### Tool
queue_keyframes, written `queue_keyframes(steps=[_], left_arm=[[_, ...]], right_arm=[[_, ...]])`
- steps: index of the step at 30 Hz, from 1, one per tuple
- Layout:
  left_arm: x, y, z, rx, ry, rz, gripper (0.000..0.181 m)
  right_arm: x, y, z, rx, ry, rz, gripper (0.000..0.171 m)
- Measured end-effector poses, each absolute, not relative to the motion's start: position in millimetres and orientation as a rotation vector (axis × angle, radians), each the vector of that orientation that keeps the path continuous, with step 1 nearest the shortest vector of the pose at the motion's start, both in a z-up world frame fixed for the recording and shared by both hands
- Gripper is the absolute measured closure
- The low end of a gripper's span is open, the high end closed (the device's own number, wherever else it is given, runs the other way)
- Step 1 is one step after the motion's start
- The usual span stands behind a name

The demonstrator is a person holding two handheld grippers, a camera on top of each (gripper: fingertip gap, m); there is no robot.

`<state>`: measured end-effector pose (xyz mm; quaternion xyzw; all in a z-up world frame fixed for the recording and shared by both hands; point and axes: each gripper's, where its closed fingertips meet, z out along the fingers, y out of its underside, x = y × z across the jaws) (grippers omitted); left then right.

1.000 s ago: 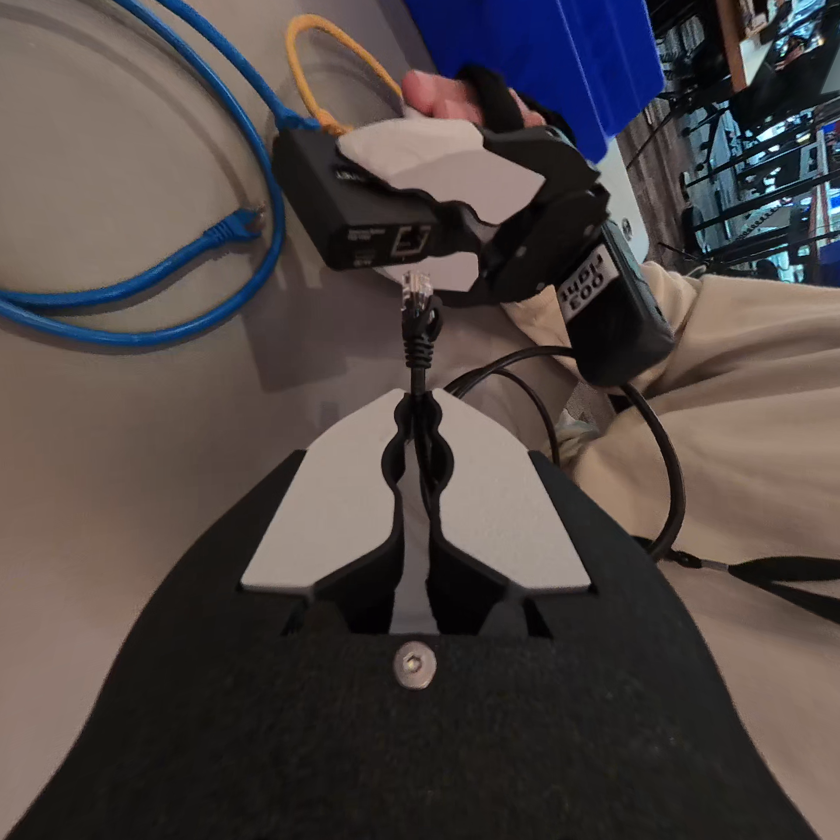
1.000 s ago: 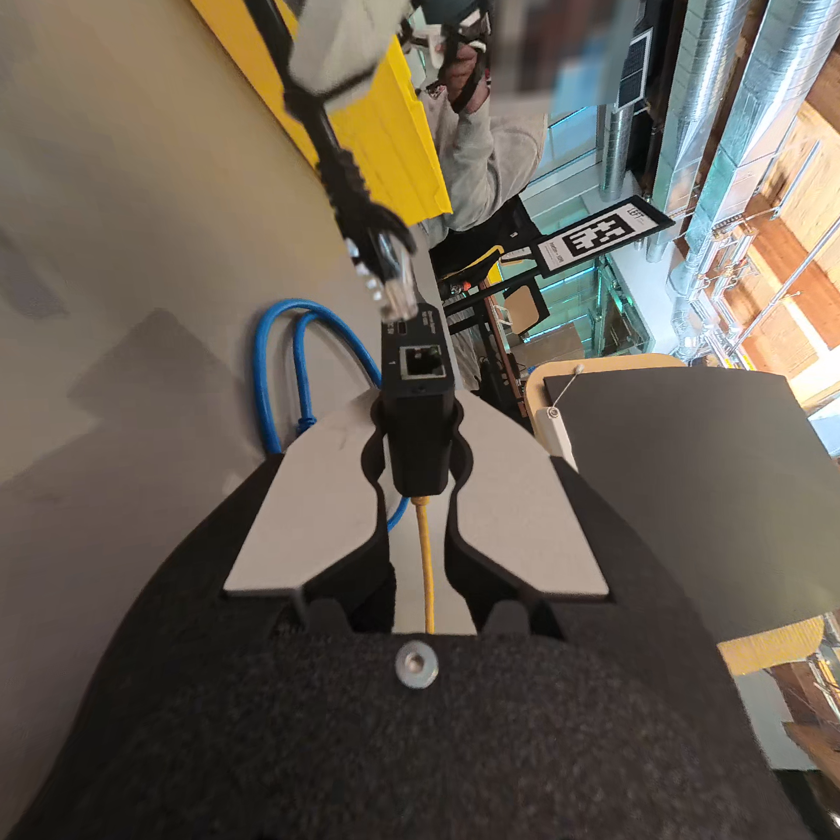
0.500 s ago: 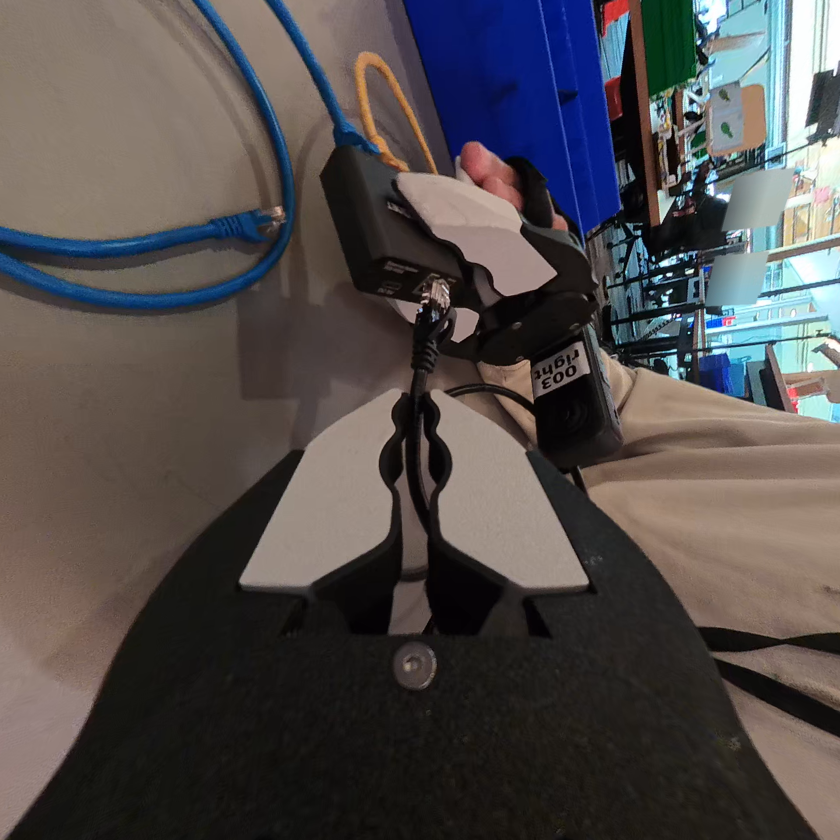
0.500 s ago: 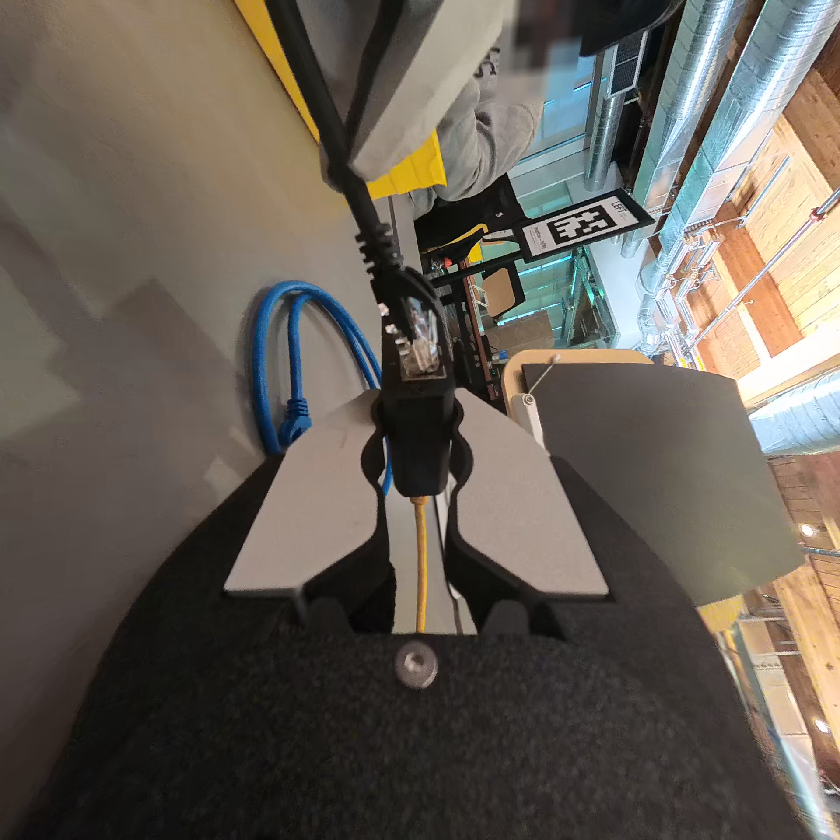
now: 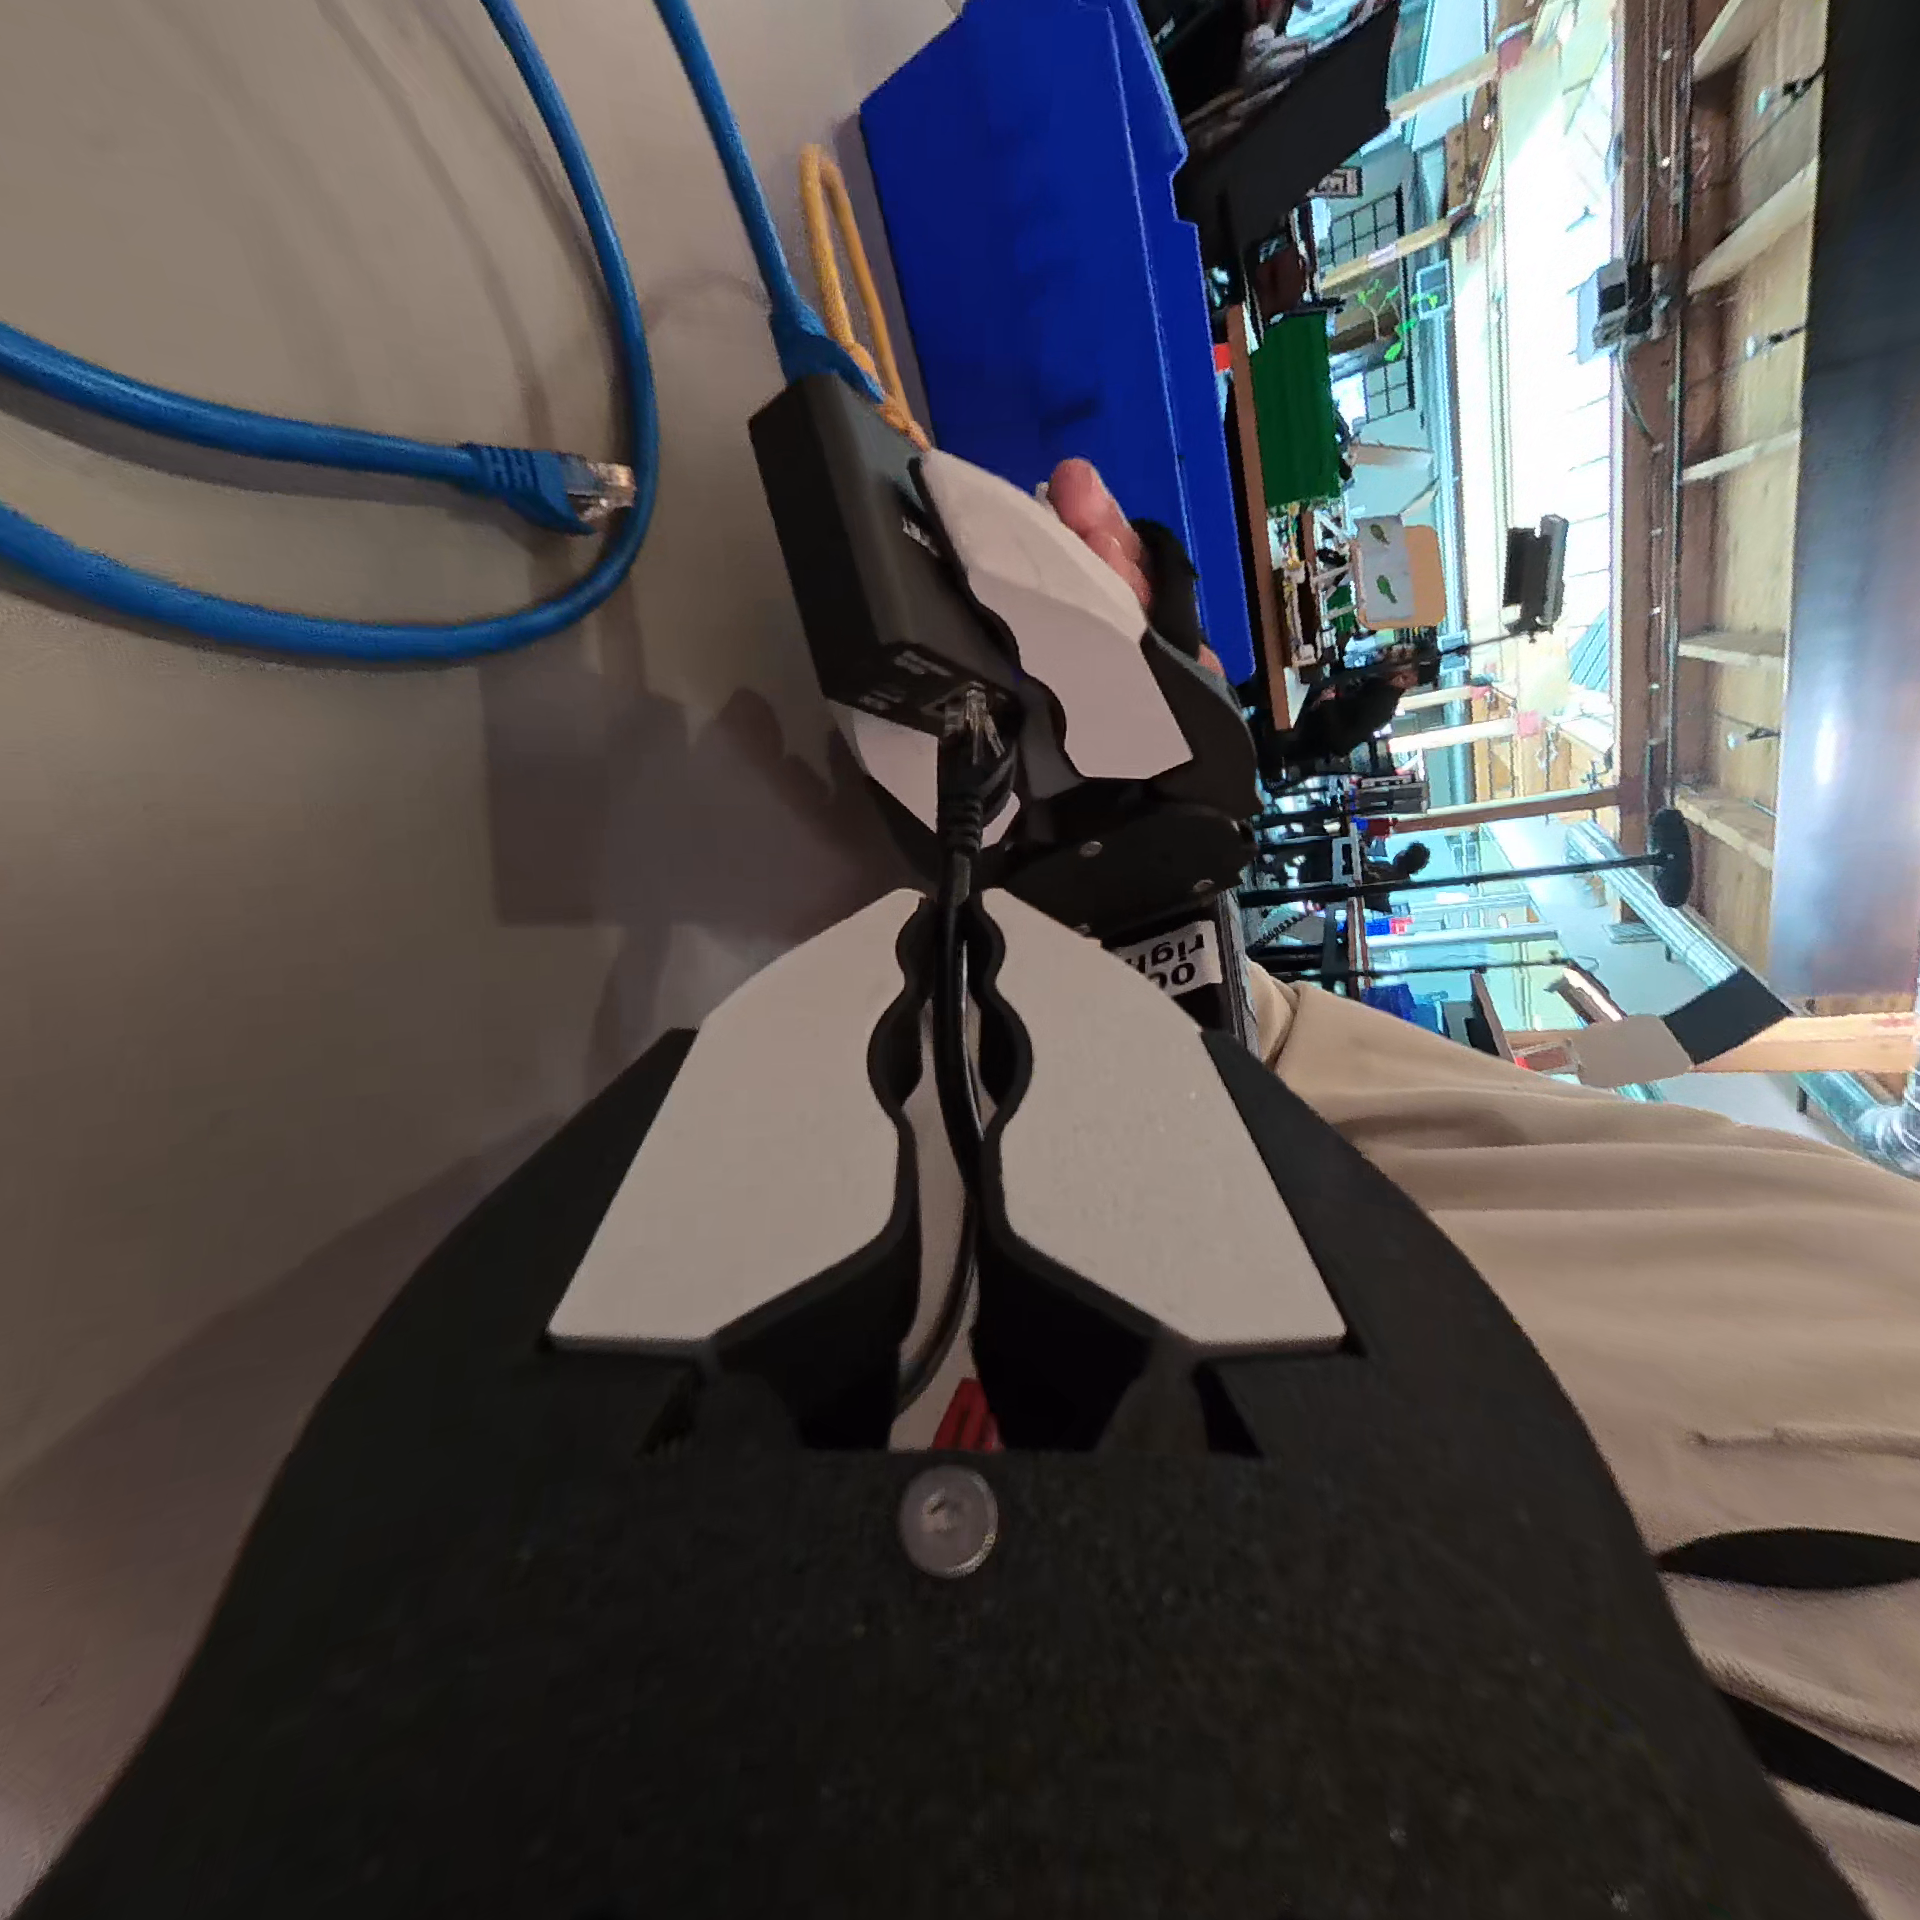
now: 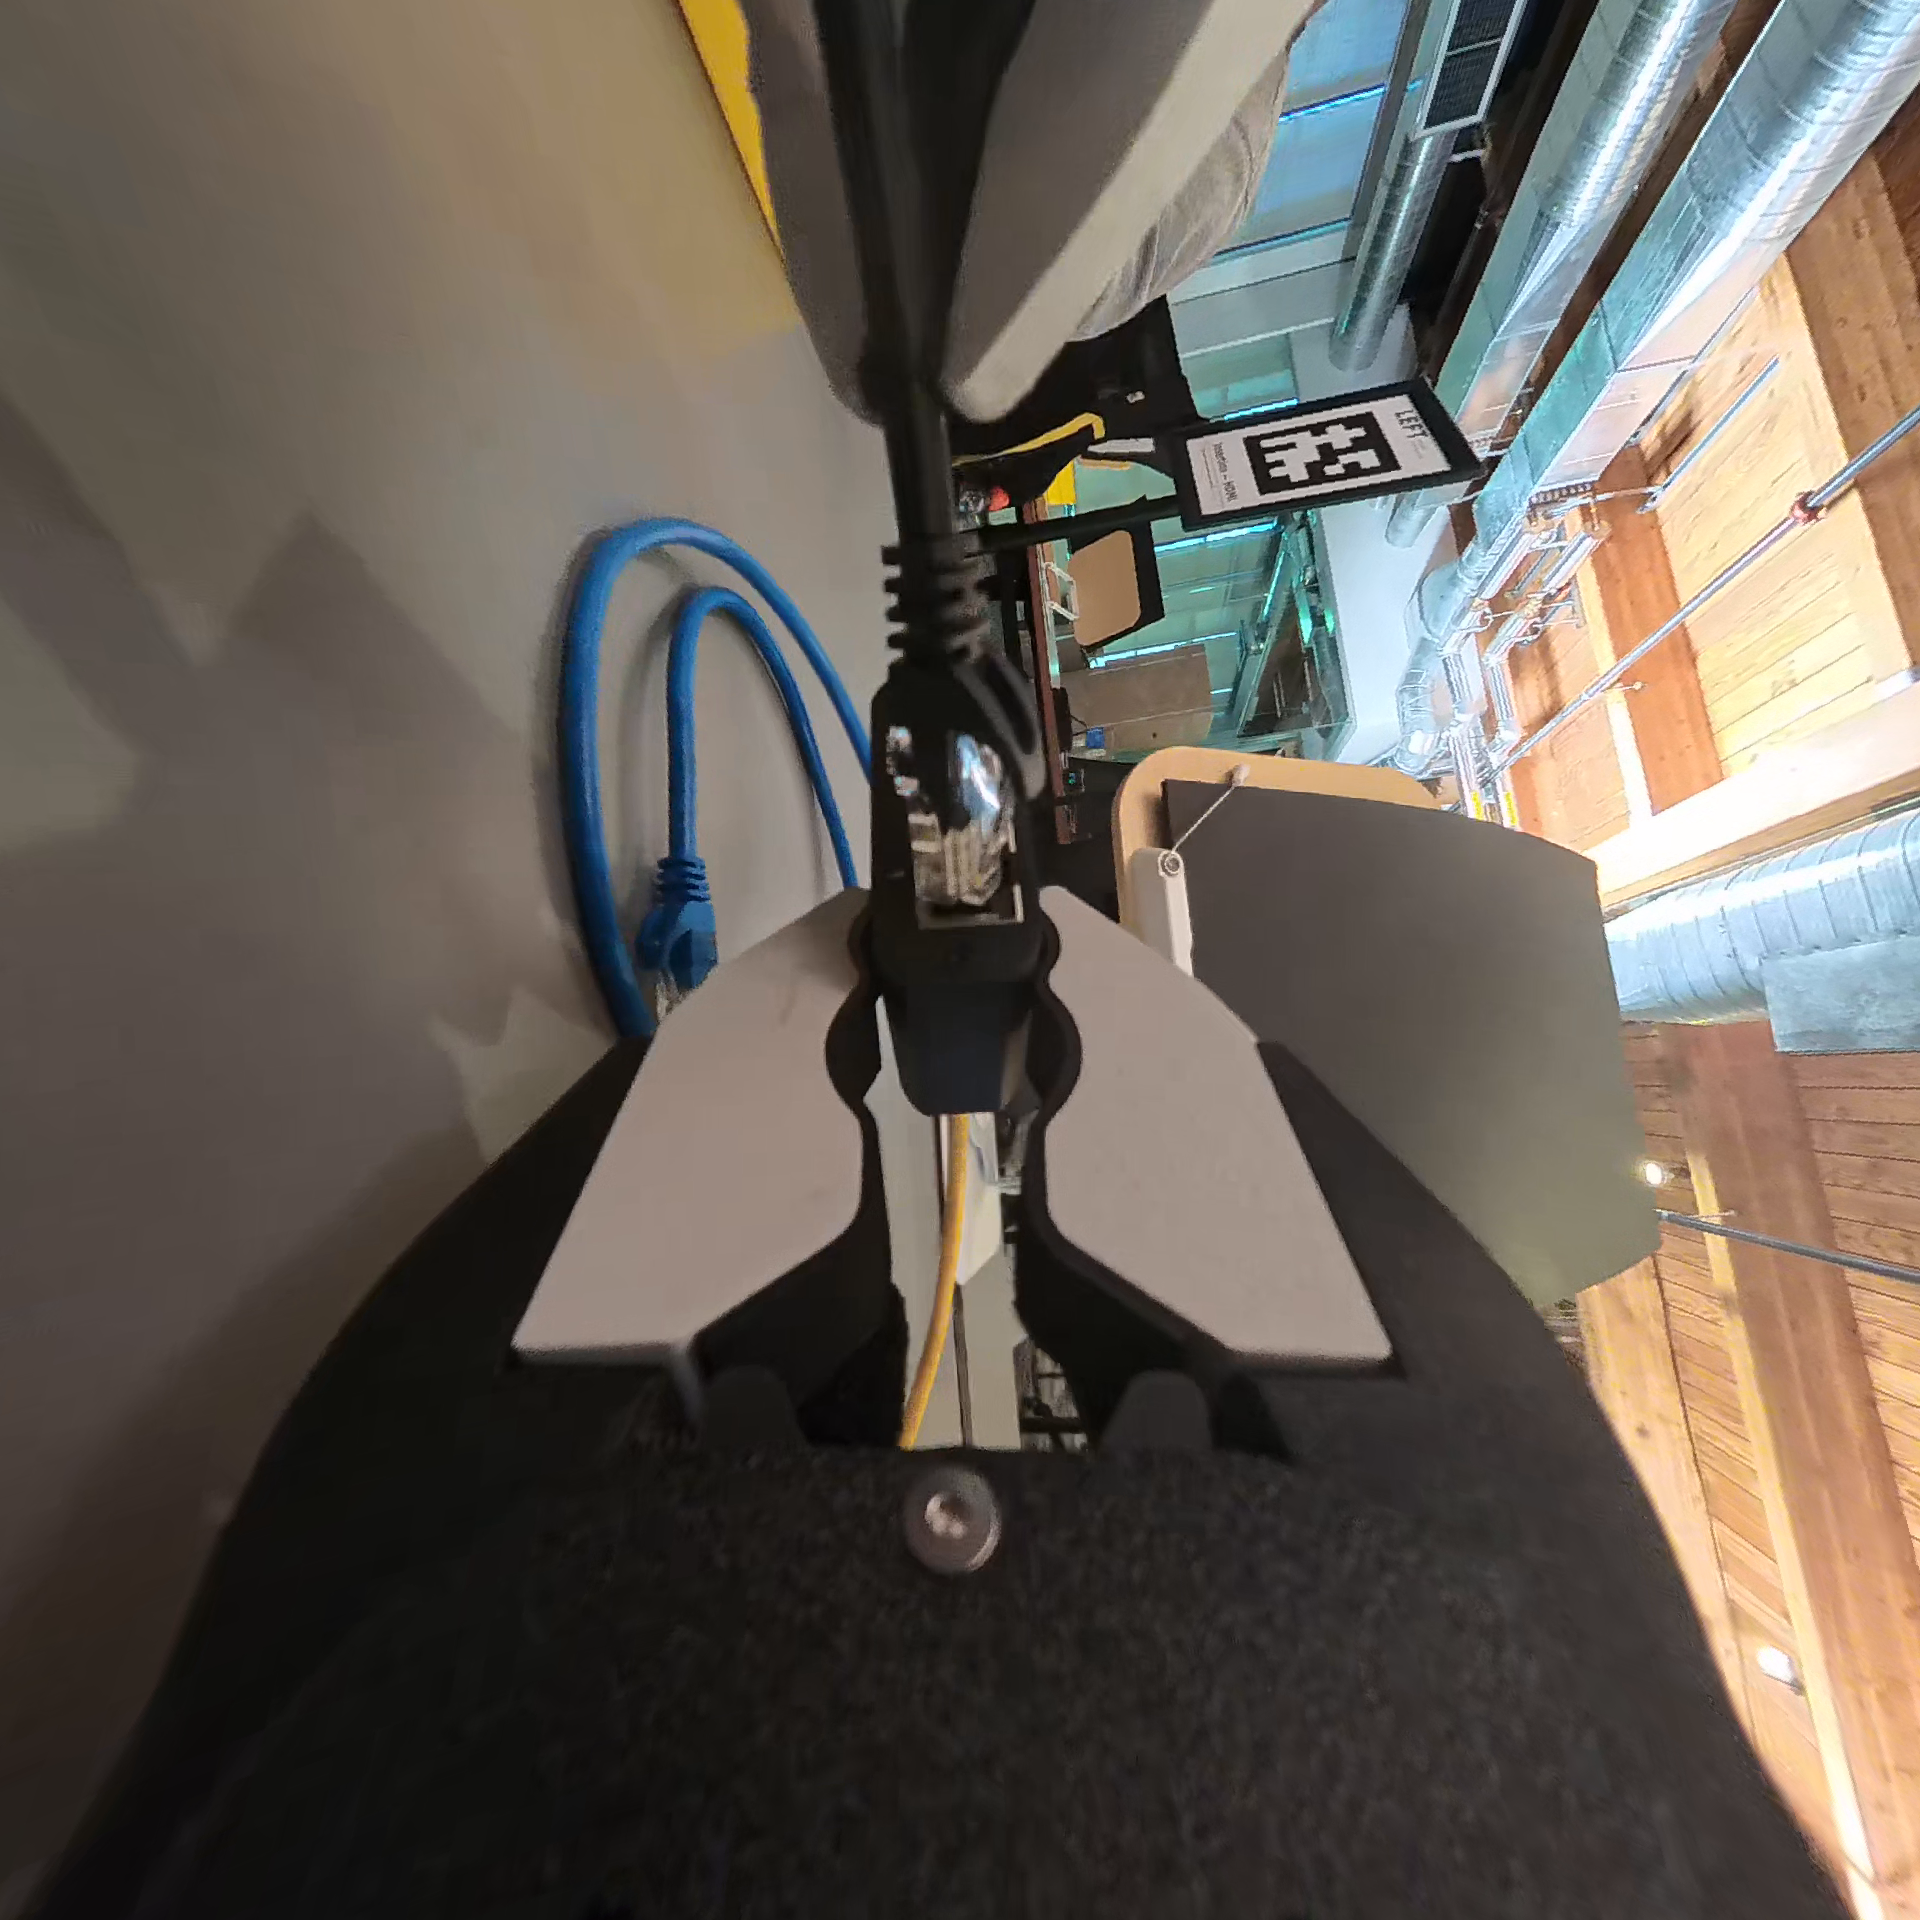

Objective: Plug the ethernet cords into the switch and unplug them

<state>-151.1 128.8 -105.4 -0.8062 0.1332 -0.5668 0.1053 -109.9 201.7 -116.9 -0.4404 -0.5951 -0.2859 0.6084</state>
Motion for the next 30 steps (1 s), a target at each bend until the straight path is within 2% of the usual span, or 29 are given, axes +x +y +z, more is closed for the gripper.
queue_keyframes(steps=[9, 19, 24, 26, 28, 30], left_arm=[[-153.4, 137.8, -110.9, -2.295, 0.237, -1.568, 0.177], [-137.4, 125.0, -131.9, -2.328, 0.330, -1.574, 0.176], [-148.6, 130.2, -123.0, -2.261, 0.406, -1.607, 0.177], [-152.4, 135.2, -123.4, -2.283, 0.435, -1.560, 0.171], [-154.2, 141.1, -124.7, -2.330, 0.400, -1.545, 0.179], [-149.8, 144.4, -114.0, -2.284, 0.367, -1.635, 0.176]], right_arm=[[-108.2, 204.8, -125.8, -1.057, -1.400, -0.707, 0.147], [-103.6, 208.4, -140.6, -1.172, -1.430, -0.679, 0.147], [-105.0, 205.3, -132.0, -1.134, -1.396, -0.665, 0.147], [-109.6, 199.6, -121.9, -1.080, -1.369, -0.640, 0.147], [-116.1, 192.8, -111.6, -1.026, -1.347, -0.624, 0.147], [-124.5, 187.2, -110.5, -0.998, -1.363, -0.606, 0.147]])
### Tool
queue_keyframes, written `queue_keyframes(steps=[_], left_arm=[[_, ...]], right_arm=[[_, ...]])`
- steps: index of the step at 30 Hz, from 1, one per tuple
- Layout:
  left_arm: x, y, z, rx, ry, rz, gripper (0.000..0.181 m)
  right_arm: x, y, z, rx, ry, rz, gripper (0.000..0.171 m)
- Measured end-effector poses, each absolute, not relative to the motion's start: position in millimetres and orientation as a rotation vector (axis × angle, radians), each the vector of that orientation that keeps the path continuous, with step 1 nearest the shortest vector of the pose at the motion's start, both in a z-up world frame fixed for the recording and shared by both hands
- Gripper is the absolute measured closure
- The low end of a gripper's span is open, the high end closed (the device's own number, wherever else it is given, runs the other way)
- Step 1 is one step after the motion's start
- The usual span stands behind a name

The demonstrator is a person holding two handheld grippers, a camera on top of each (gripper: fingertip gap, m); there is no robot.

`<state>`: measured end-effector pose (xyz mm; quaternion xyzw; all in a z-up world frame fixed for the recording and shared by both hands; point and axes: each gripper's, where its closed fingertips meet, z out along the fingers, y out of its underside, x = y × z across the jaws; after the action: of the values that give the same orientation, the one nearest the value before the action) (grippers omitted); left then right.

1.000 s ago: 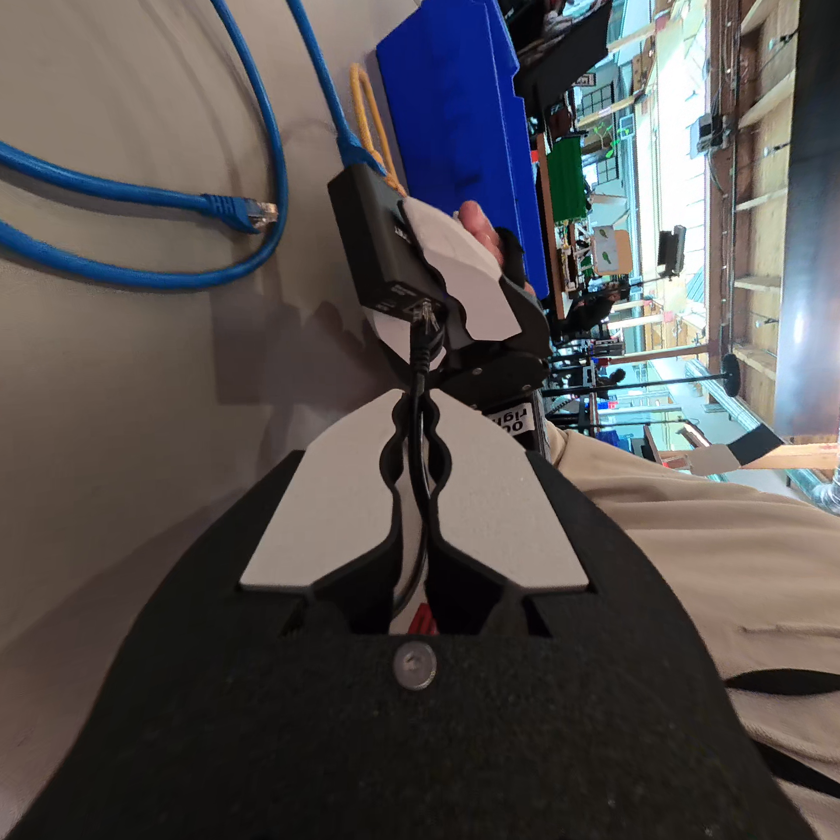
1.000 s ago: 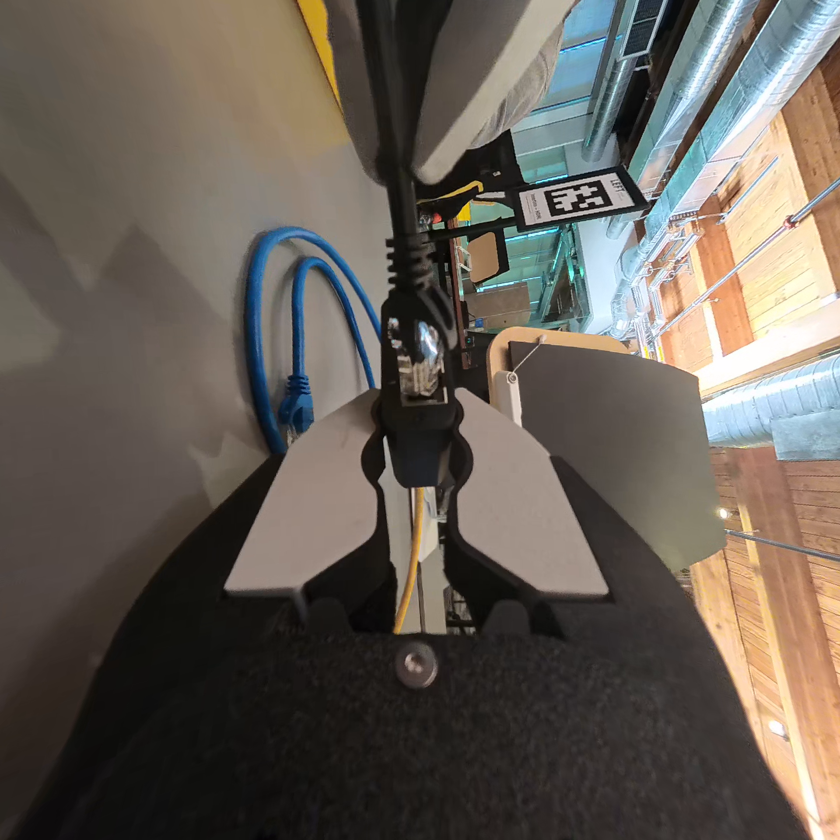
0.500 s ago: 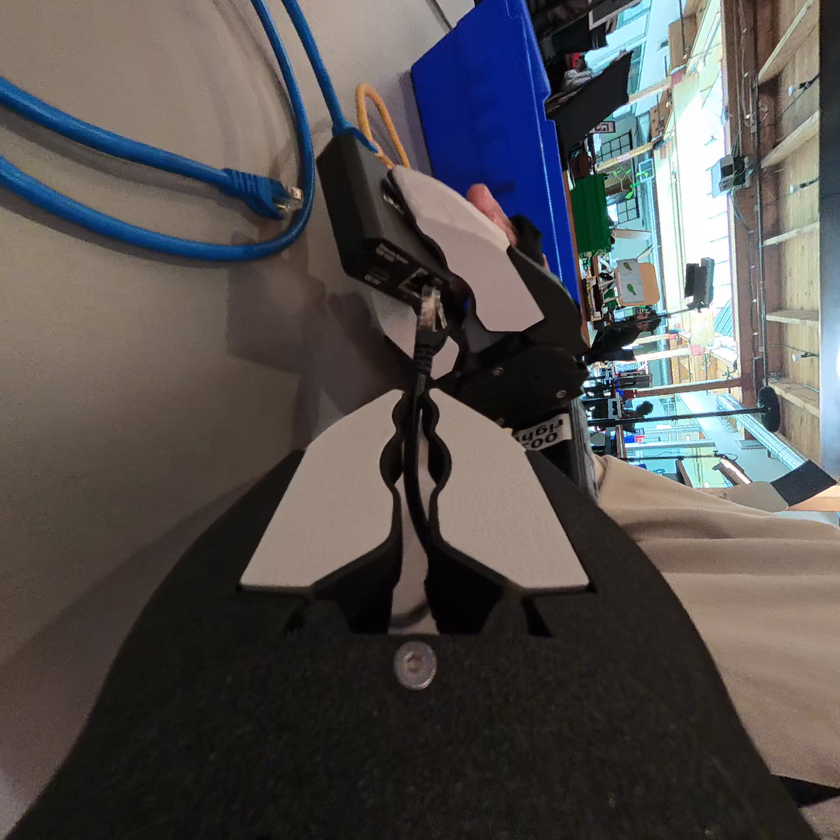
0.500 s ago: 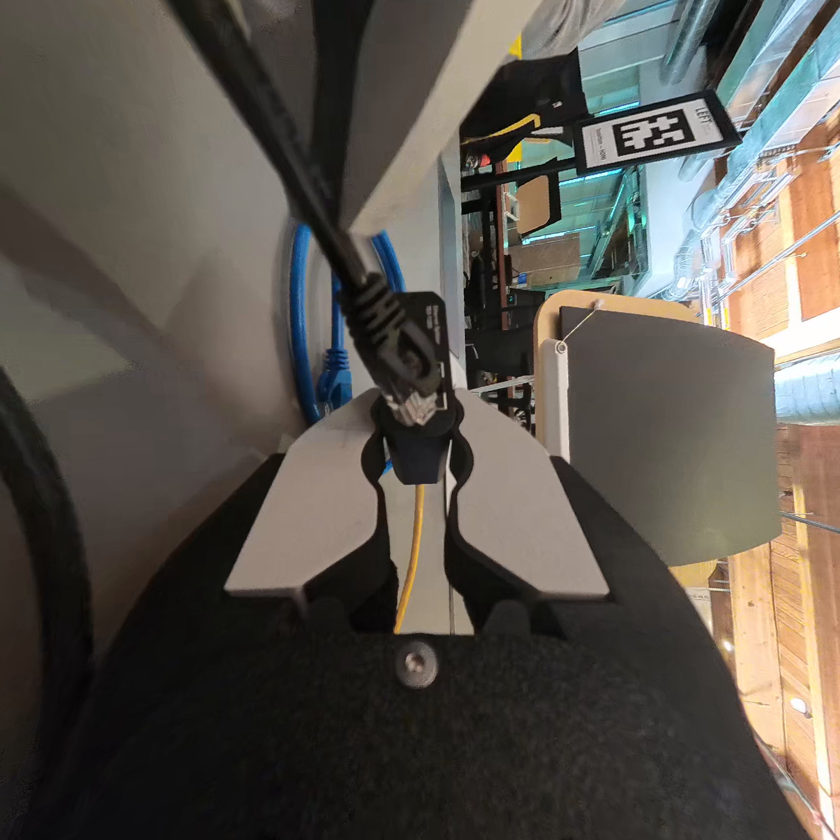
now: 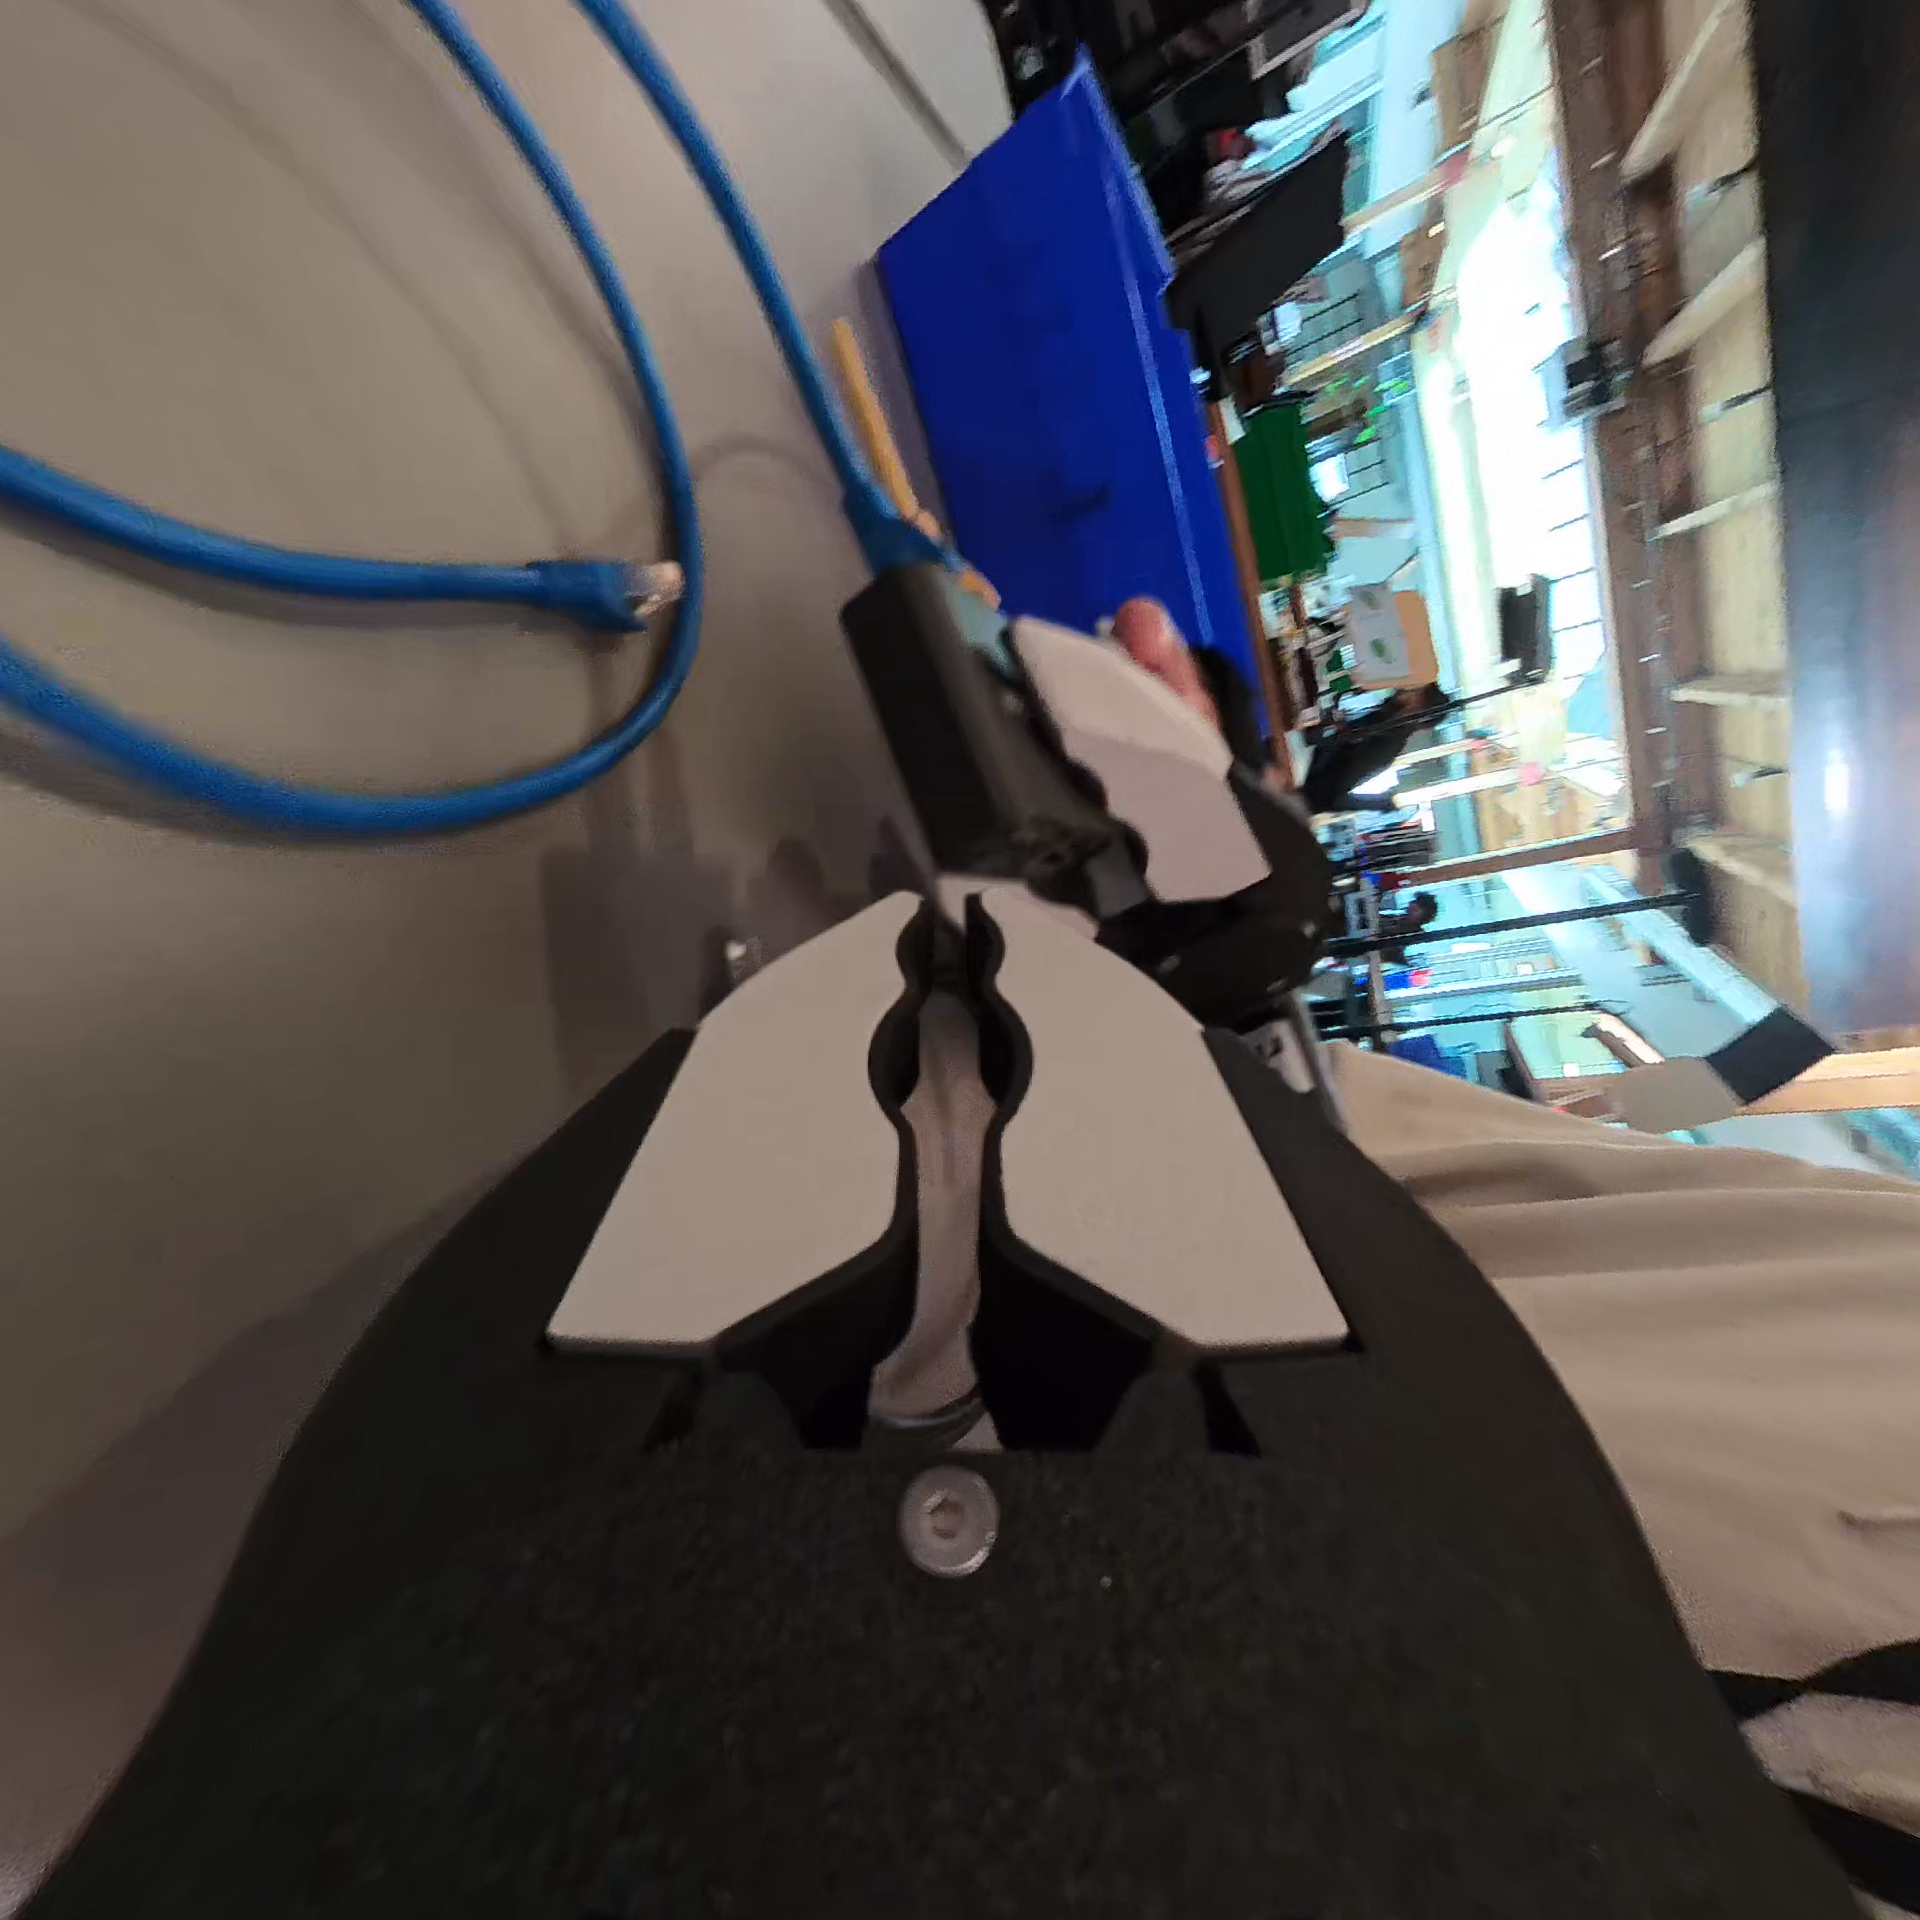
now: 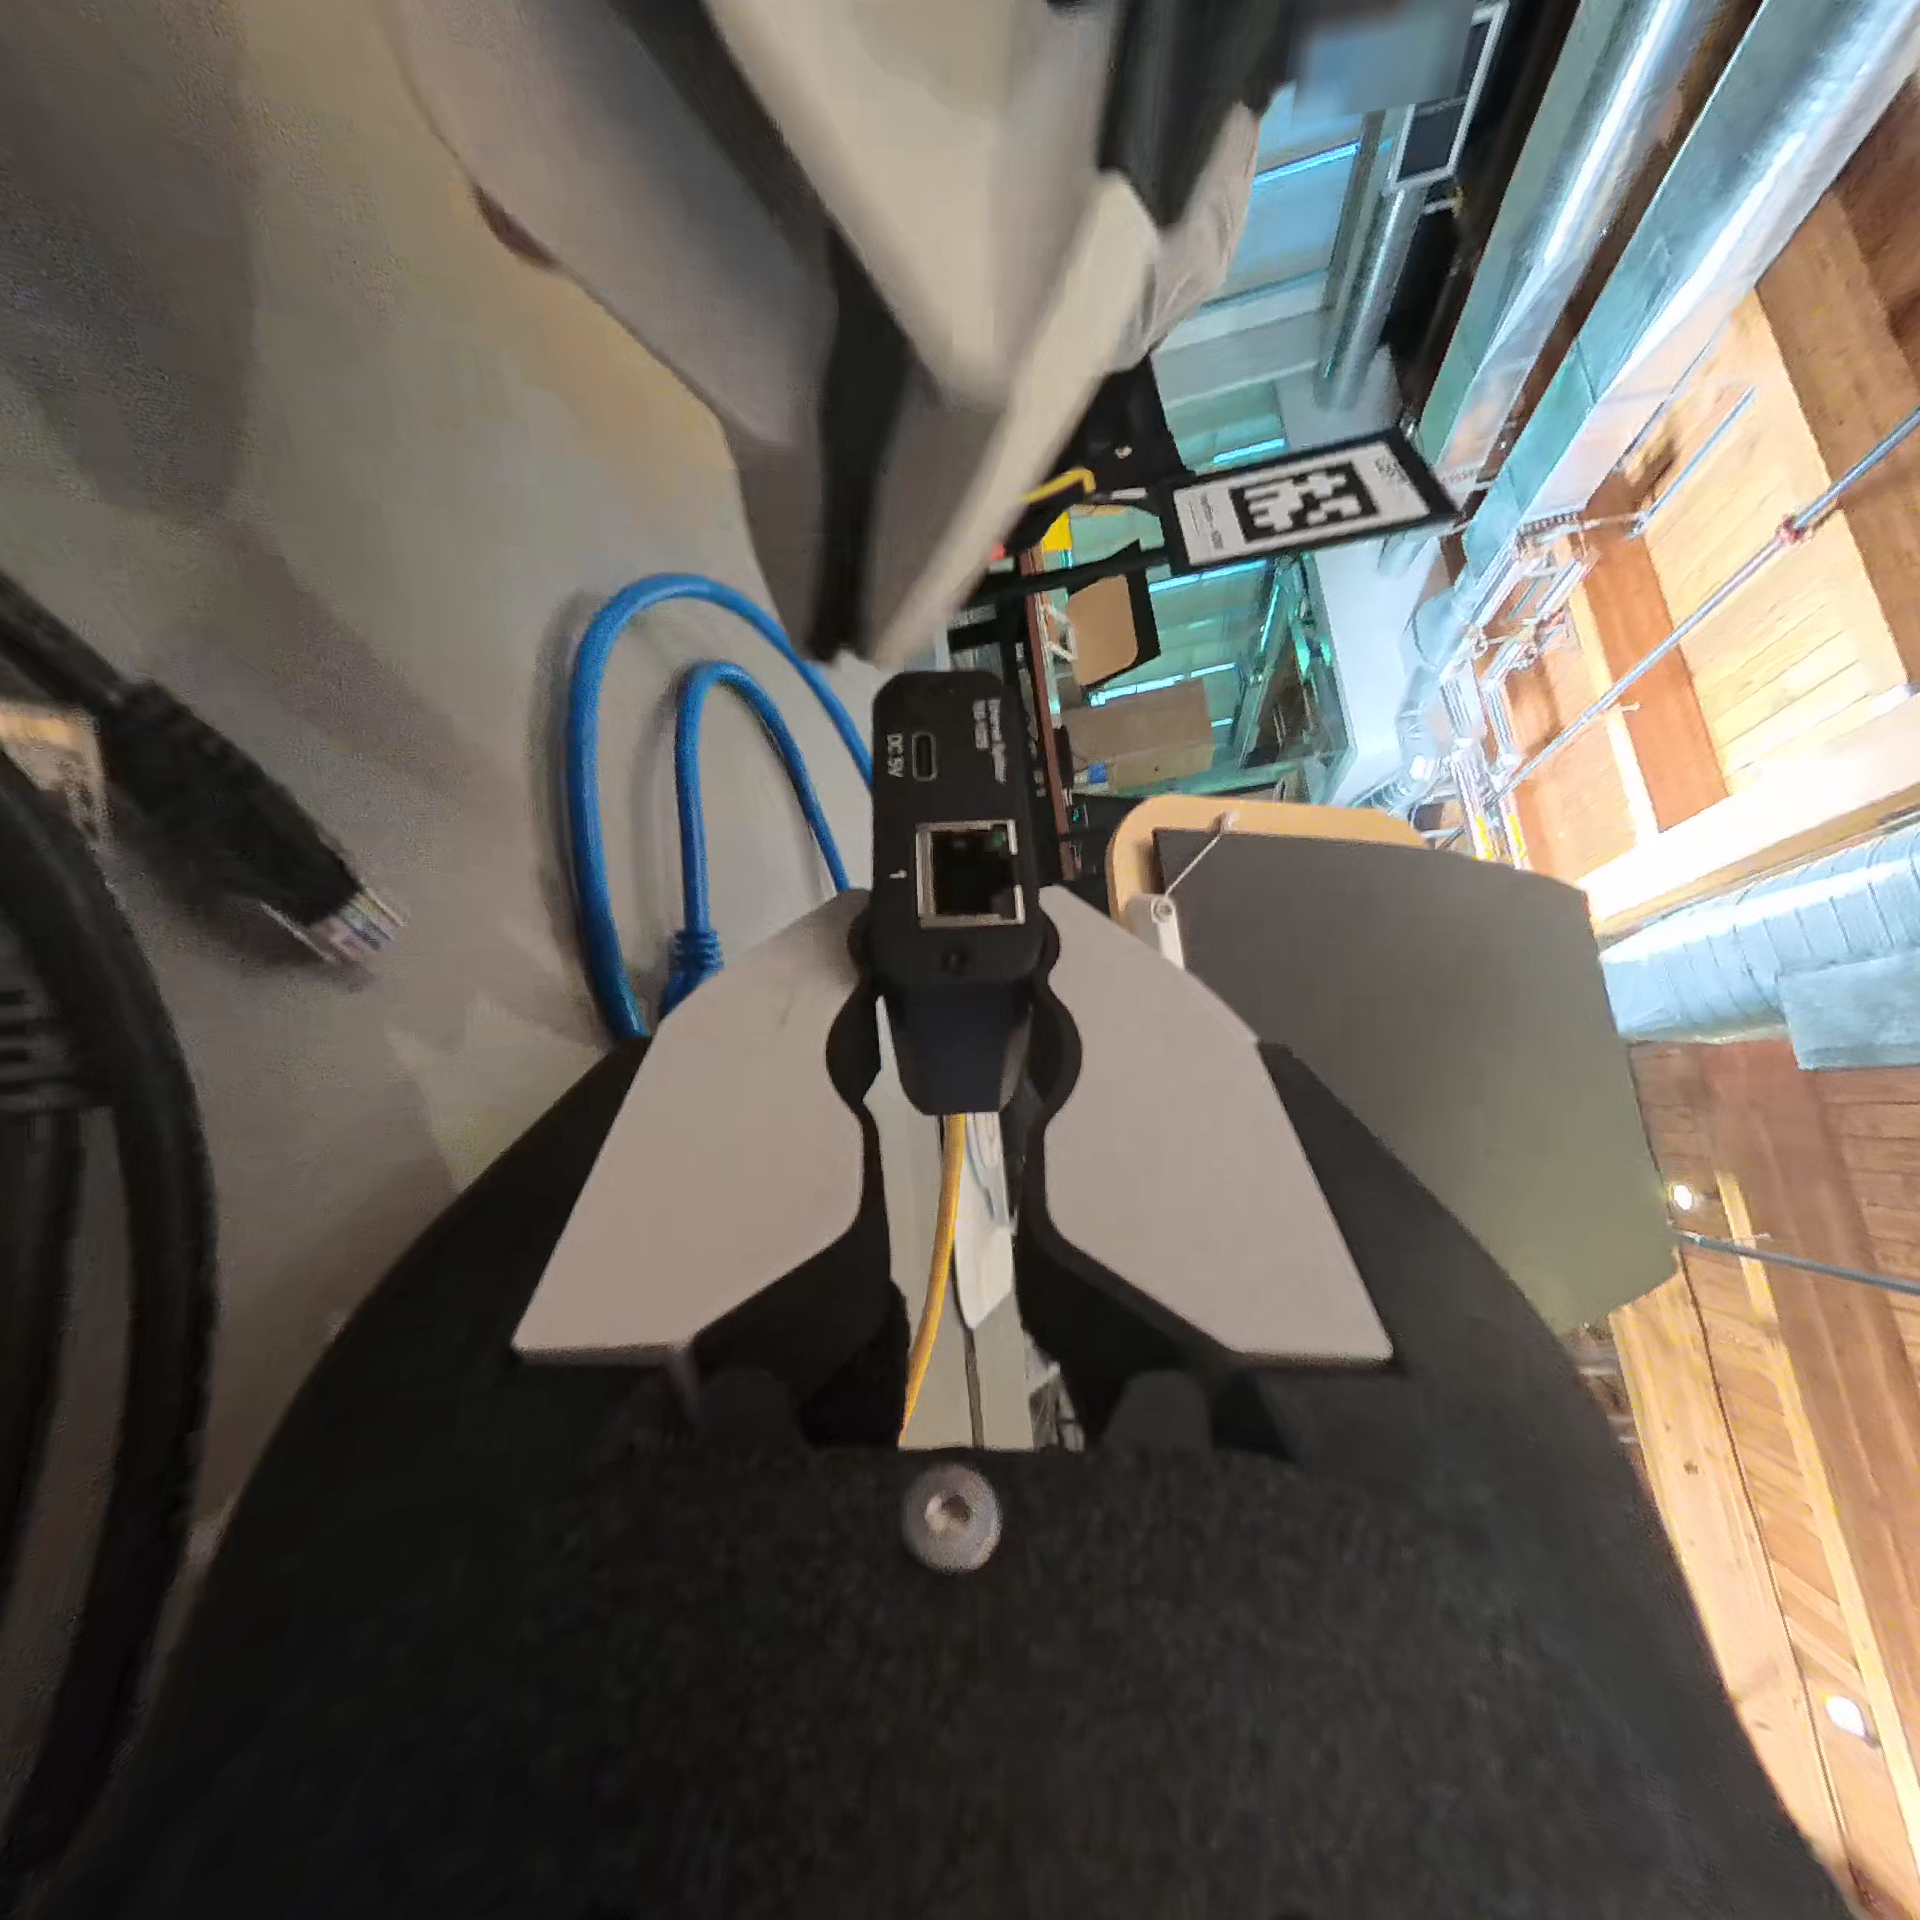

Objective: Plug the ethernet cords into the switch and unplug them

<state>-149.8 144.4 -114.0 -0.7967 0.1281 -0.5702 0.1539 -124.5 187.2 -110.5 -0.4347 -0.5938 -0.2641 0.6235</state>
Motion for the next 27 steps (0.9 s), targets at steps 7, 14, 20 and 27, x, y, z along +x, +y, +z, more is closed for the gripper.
queue_keyframes(steps=[7, 14, 20, 27], left_arm=[[-143.0, 146.5, -104.0, -2.217, 0.254, -1.824, 0.150], [-148.5, 136.2, -105.1, -2.272, 0.255, -2.048, 0.155], [-155.5, 129.9, -115.2, -2.439, 0.420, -2.010, 0.155], [-150.3, 140.5, -118.3, -2.430, 0.392, -2.053, 0.154]], right_arm=[[-137.6, 180.0, -110.1, -0.996, -1.379, -0.578, 0.147], [-152.4, 155.7, -110.5, -0.888, -1.438, -0.425, 0.147], [-150.1, 147.5, -126.2, -1.027, -1.527, -0.175, 0.140], [-140.6, 158.2, -129.0, -1.023, -1.576, -0.315, 0.145]])
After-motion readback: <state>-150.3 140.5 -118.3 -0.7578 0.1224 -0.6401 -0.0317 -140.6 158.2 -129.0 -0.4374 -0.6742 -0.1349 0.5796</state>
